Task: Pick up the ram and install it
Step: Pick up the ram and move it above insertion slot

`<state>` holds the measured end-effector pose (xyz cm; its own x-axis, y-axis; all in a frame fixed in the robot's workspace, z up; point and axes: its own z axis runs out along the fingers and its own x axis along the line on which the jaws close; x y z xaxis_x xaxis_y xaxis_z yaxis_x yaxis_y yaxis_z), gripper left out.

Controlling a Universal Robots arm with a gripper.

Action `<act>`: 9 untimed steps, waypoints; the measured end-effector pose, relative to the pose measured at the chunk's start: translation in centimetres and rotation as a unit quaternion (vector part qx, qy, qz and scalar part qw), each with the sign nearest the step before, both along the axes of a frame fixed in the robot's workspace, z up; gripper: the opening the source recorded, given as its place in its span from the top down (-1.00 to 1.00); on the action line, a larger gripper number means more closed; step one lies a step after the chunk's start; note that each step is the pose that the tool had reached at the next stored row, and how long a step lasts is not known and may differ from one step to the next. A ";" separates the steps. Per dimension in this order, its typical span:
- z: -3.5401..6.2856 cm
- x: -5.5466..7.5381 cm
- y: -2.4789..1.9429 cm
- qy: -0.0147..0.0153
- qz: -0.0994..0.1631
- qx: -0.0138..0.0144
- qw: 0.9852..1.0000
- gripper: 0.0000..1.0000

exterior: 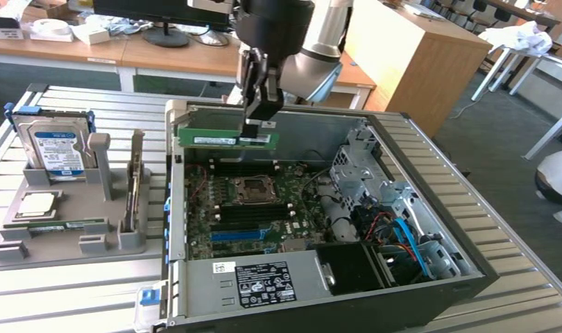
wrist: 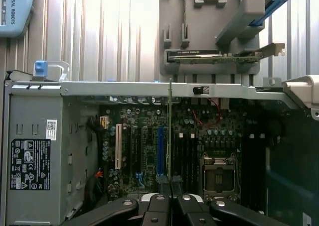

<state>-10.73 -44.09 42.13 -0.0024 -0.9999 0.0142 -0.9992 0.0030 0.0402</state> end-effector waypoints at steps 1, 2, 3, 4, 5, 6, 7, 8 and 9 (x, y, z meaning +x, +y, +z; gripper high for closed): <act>0.00 0.2 0.00 0.000 0.000 0.000 1.000 0.76; 0.00 0.4 0.00 0.000 0.000 0.000 1.000 0.76; 0.00 0.5 -0.01 0.000 0.000 0.000 1.000 0.76; 0.00 0.7 -0.01 0.000 0.000 0.000 1.000 0.76; 0.00 0.8 -0.01 0.000 0.000 0.000 1.000 0.76; 0.00 1.0 -0.01 0.000 0.000 0.000 1.000 0.76; 0.00 1.1 -0.01 0.000 0.000 0.000 1.000 0.76; 0.00 1.2 -0.01 0.000 0.000 0.000 1.000 0.76; 0.00 1.3 -0.01 0.000 0.000 0.000 1.000 0.76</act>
